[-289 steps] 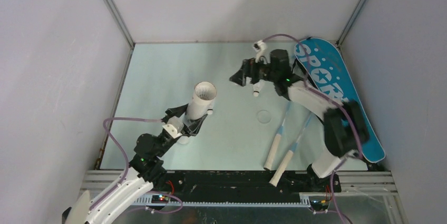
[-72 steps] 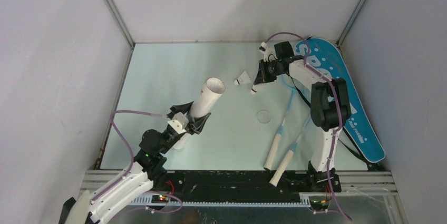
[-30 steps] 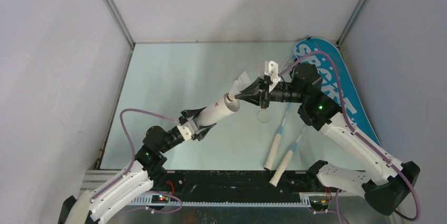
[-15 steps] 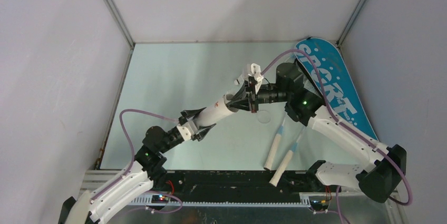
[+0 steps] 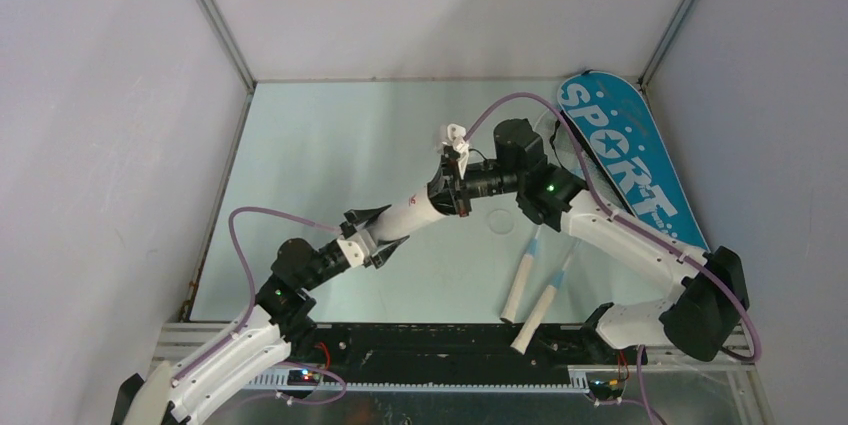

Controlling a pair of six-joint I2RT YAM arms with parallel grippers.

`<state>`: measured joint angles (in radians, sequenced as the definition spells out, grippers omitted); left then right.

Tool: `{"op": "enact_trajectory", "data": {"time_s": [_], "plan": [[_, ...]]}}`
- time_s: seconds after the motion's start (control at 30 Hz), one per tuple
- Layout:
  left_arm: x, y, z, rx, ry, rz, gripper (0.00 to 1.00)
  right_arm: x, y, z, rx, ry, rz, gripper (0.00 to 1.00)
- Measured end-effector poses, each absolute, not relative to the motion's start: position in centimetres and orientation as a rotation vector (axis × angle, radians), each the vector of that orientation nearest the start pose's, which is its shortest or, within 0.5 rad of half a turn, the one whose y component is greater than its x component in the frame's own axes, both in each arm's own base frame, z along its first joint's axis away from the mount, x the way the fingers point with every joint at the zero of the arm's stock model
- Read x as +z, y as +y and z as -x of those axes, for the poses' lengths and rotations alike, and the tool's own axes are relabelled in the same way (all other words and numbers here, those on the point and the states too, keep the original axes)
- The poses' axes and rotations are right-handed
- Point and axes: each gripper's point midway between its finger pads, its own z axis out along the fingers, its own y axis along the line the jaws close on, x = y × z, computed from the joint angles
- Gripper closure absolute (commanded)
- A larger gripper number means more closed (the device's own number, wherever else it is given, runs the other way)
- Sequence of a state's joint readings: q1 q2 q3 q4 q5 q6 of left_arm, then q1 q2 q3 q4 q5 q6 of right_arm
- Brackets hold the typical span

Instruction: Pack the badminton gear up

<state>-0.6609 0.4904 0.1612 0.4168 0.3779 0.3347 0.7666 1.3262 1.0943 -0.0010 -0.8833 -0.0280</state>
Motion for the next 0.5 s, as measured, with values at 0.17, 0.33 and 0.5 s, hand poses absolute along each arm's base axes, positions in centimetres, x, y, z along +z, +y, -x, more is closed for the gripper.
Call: {"op": "enact_trajectory", "data": {"time_s": [0.17,0.33,0.5], "plan": [[19.8,-21.4,-19.3,-0.532,1.155,-0.976,0.32,28.8,36.1,-18.3,1.288,1.43,1.306,0.74],[19.6,-21.2,-19.4,-0.522,1.164,-0.971,0.32,29.3,34.8,-18.7,1.237,1.449,1.286,0.5],[20.1,-21.3,-19.1,-0.531,1.142,-0.972,0.32,30.9,33.3,-18.3,1.19,1.431,1.264,0.39]]}}
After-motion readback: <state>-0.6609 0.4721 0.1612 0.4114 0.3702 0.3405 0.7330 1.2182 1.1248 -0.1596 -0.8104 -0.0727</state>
